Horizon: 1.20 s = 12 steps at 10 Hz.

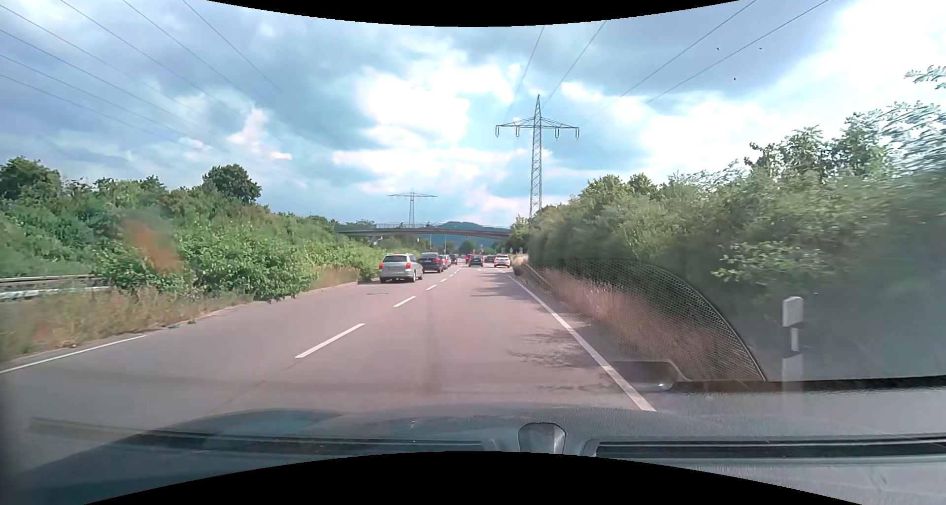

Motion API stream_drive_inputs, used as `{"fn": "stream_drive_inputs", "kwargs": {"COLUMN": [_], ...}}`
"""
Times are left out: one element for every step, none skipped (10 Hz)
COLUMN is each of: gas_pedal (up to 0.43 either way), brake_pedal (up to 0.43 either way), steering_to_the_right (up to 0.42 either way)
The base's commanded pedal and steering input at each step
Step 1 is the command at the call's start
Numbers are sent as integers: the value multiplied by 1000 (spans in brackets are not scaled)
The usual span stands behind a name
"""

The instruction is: Follow the waypoints while adhering to traffic rules and regulations

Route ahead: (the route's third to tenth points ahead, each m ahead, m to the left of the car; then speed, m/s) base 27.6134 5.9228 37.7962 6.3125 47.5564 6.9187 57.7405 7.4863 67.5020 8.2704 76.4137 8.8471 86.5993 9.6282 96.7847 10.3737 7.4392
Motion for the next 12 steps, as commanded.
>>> {"fn": "stream_drive_inputs", "kwargs": {"gas_pedal": [59, 59, 59, 59, 59, 59, 59, 59, 59, 59, 59, 59], "brake_pedal": [0, 0, 0, 0, 0, 0, 0, 0, 0, 0, 0, 0], "steering_to_the_right": [-5, -6, -6, -6, -7, -8, -10, -11, -12, -11, -12, -12]}}
